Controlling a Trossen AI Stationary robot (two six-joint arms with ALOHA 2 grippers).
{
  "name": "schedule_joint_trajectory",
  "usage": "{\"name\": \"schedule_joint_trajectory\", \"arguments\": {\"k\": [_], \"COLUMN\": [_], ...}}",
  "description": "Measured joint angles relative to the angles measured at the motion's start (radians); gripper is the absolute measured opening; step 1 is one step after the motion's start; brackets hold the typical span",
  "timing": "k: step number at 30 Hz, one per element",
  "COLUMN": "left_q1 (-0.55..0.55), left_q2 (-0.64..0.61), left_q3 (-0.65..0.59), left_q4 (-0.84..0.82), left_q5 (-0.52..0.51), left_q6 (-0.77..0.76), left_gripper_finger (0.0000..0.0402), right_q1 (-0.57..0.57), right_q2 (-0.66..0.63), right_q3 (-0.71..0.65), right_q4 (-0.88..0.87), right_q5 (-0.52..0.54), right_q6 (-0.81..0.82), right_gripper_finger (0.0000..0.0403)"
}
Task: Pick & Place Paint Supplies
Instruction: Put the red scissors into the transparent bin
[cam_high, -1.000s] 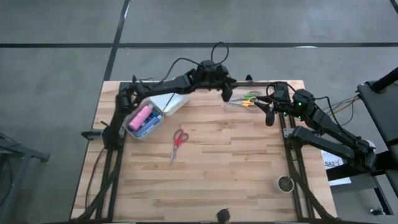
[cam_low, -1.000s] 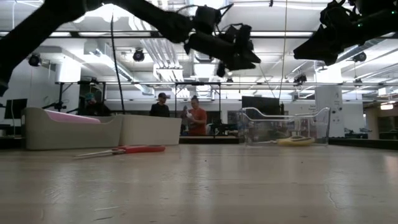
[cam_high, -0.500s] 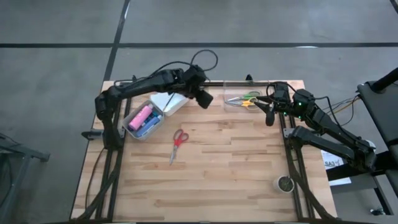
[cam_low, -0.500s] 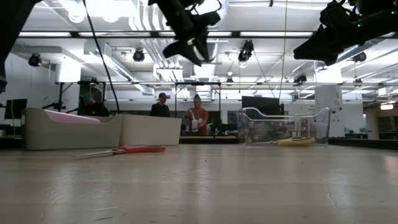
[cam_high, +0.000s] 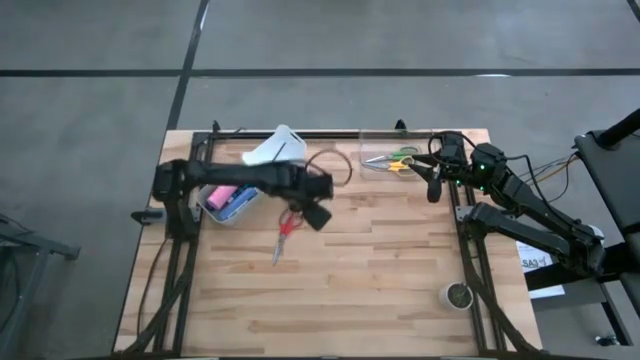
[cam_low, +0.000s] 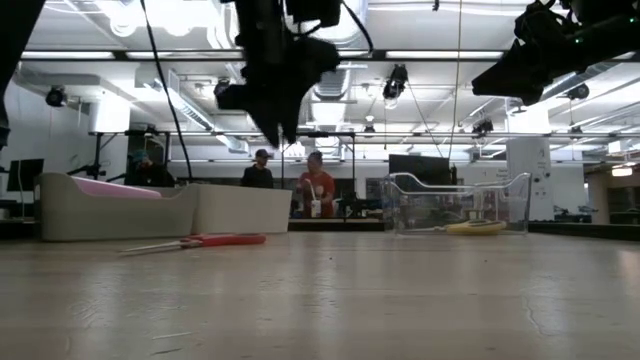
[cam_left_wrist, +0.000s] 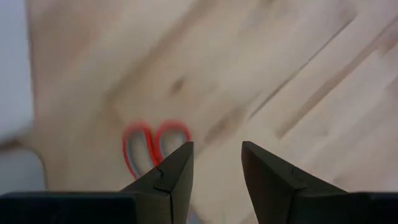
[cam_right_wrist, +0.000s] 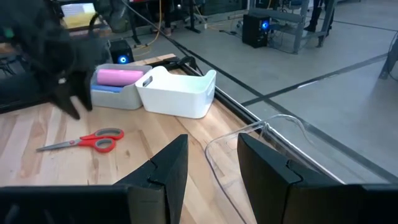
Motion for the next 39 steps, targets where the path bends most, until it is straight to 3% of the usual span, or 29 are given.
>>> {"name": "schedule_joint_trajectory", "arguments": {"k": [7, 13, 25, 39], "left_q1": [-0.046, -0.040, -0.038, -0.038], "left_q2": [-0.003, -0.003, -0.003, -0.011], "left_q3": [-0.170, -0.308, -0.390, -0.565], "left_q4": [0.080, 0.244, 0.336, 0.597], "left_q5": [-0.002, -0.003, -0.008, 0.026], "left_q6": [-0.171, -0.221, -0.229, -0.285], "left_gripper_finger": [0.0146, 0.0146, 0.0146, 0.0146], "right_q1": [0.000, 0.000, 0.000, 0.000], "right_q2": [0.000, 0.000, 0.000, 0.000], "right_q3": [0.000, 0.000, 0.000, 0.000], "right_q4": [0.000, 0.000, 0.000, 0.000], "right_q5": [0.000, 0.000, 0.000, 0.000], "right_q6": [0.000, 0.000, 0.000, 0.000], "right_gripper_finger": [0.0137, 0.0137, 0.0137, 0.0137]}}
